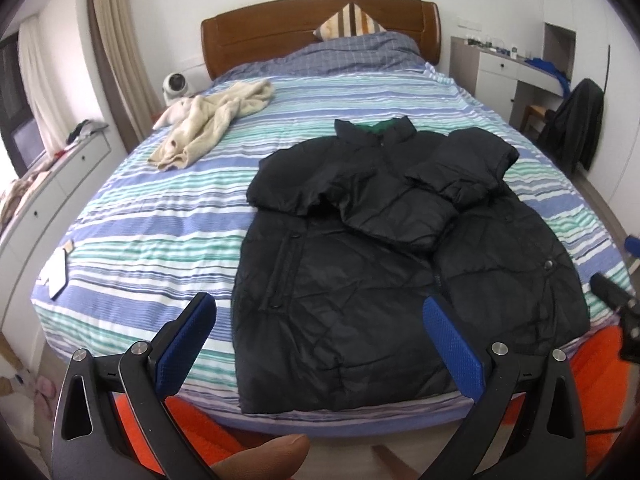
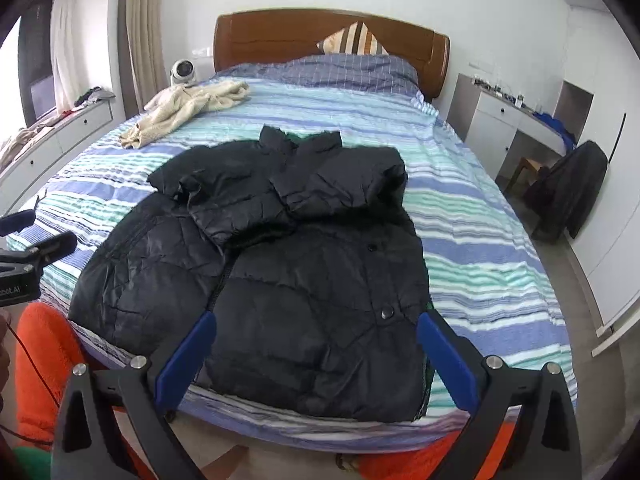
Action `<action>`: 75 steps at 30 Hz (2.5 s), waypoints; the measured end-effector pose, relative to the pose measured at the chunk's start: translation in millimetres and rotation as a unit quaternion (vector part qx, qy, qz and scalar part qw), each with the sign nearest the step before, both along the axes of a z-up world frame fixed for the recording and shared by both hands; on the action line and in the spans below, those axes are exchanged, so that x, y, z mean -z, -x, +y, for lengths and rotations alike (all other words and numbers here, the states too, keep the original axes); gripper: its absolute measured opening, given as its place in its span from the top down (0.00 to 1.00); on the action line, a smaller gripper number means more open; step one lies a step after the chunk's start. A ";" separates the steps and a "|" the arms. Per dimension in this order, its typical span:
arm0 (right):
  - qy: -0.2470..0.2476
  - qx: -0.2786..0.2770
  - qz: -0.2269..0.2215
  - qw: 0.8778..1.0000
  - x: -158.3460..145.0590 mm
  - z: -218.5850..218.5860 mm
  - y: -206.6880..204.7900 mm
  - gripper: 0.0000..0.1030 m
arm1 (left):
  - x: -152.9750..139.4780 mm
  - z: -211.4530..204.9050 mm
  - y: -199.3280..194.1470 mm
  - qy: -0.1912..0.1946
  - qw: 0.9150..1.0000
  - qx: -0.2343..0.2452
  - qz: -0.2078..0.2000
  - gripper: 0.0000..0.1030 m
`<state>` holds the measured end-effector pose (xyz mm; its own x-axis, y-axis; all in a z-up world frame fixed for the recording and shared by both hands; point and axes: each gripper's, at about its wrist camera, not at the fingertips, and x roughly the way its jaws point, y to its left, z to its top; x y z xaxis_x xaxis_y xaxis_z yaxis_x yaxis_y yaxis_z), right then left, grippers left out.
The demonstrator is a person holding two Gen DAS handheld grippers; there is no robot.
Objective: Fold large clothes
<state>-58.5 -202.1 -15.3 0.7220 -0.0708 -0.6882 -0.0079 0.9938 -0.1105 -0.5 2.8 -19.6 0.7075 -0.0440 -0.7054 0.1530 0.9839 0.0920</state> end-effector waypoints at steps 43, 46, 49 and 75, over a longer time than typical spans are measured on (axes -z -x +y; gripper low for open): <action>-0.033 -0.148 0.008 0.988 29.1 -56.1 -229.0 0.86 | 29.5 52.0 -3.9 0.043 0.994 -0.082 0.062 0.00; -0.092 -0.089 -0.077 0.989 -36.4 -119.5 -182.6 0.86 | 29.4 47.2 -8.9 0.036 0.995 -0.074 0.062 0.00; -0.106 -0.018 -0.137 0.985 -80.5 -184.8 -151.2 0.86 | 27.7 39.2 -12.8 0.037 0.996 -0.062 0.061 0.00; -0.302 0.481 -0.034 0.823 153.5 -471.2 -14.6 0.38 | 25.9 33.1 -8.6 0.015 0.997 -0.055 0.049 0.00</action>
